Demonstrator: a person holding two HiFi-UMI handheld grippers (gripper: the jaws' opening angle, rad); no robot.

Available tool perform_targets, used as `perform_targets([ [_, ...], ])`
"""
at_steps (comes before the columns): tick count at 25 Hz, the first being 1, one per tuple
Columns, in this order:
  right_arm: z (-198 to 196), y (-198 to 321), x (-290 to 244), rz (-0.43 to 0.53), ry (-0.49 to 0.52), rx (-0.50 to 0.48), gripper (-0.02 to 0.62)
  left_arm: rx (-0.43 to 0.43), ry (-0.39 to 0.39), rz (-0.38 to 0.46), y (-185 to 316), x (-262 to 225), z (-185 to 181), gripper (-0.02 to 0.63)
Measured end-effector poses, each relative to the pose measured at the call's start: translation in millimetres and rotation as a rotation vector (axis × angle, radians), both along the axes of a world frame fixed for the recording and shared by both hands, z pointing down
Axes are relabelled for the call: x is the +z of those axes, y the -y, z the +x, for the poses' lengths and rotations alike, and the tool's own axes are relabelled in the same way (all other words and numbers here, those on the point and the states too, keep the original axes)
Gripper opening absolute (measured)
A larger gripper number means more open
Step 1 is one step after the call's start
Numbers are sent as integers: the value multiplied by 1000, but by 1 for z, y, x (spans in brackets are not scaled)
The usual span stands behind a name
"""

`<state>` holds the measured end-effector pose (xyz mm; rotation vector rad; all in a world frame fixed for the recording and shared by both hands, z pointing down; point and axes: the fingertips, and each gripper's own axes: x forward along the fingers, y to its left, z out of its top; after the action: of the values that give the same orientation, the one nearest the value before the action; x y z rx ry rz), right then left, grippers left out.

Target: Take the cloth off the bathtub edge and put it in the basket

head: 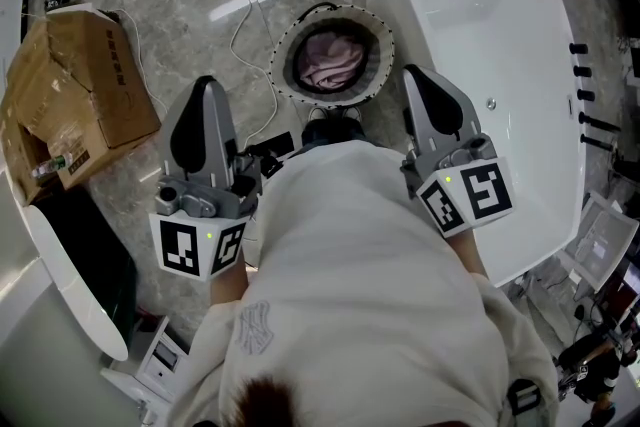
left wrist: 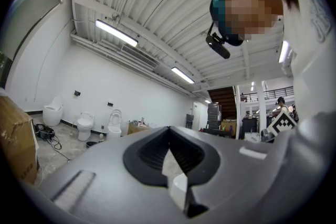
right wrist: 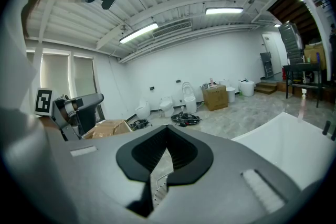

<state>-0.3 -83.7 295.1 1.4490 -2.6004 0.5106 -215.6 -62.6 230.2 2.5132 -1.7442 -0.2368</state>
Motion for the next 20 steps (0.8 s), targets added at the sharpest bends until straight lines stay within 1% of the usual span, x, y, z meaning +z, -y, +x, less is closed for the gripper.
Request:
perform_targets([
  [12,-1,2,1,-1,1,-3,-3,-1,2,-2,1,1,-1,14],
  [20,-2,0,-1,14,-9,-10,-3,4,3,0,-1,2,1,14],
])
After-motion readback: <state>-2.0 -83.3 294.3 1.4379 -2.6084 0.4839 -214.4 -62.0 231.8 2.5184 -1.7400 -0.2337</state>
